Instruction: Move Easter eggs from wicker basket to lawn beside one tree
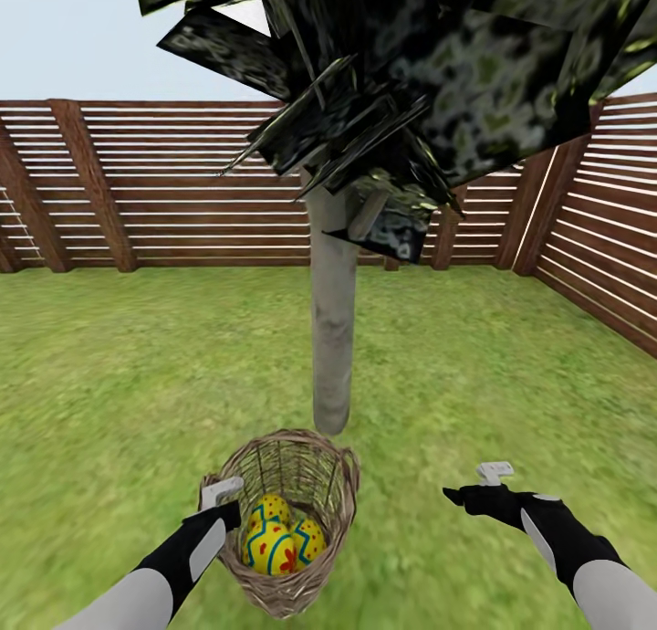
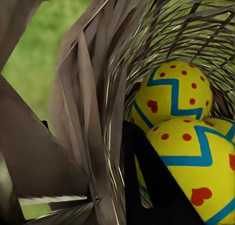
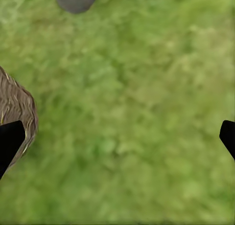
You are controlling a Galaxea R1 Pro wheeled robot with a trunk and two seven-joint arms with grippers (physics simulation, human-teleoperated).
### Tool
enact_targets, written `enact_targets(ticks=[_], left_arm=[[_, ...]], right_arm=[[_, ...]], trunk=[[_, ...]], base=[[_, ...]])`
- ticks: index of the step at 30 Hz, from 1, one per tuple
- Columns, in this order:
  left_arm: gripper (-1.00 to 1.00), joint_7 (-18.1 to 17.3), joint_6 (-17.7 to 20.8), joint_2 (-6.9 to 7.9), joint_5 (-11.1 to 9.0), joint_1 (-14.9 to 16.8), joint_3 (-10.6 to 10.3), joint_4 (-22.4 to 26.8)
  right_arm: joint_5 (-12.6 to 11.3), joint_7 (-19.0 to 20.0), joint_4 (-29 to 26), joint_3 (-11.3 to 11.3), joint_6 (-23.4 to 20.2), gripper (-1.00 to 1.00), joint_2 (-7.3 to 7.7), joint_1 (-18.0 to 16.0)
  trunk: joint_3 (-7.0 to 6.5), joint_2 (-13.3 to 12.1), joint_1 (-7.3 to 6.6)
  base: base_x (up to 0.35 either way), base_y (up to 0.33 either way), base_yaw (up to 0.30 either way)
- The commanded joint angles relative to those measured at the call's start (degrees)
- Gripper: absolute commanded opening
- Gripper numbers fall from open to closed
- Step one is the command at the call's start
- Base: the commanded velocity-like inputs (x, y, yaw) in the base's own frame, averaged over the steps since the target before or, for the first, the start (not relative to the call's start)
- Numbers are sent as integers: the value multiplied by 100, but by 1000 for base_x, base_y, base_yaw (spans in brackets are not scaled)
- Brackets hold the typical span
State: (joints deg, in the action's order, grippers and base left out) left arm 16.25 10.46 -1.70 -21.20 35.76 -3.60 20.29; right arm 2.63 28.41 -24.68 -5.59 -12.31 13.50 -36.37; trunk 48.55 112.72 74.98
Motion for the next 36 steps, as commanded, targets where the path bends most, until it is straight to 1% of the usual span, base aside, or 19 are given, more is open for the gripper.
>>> enact_targets(ticks=[1, 7, 9, 15, 35, 36], left_arm=[[-100, 45, 21, 3, -61, 1, -44, 13], [-100, 45, -92, 3, -67, 1, -44, 11], [-100, 45, -102, 3, -68, 1, -44, 10], [-100, 38, -105, 3, -68, 1, -44, 10], [-100, 44, -105, 3, -67, 1, -44, 10], [-100, 45, -105, 3, -67, 1, -44, 10]], right_arm=[[27, 42, -10, -48, -43, 100, -5, -2], [27, 42, 4, -48, -43, 100, -5, -2], [27, 36, 7, -48, -43, 100, -26, -2], [31, 33, 80, -48, 25, 100, -40, -2], [41, 25, 104, -48, 27, 100, -40, -2], [39, 25, 104, -48, 27, 100, -38, -2]], trunk=[[24, 44, 22], [131, 285, 154], [167, 365, 197], [275, 605, 329], [634, 1408, 768], [634, 1408, 768]], base=[[0, 0, 0], [0, 0, 0], [0, 0, 0], [0, 0, 0], [0, 0, 0], [0, 0, 0]])
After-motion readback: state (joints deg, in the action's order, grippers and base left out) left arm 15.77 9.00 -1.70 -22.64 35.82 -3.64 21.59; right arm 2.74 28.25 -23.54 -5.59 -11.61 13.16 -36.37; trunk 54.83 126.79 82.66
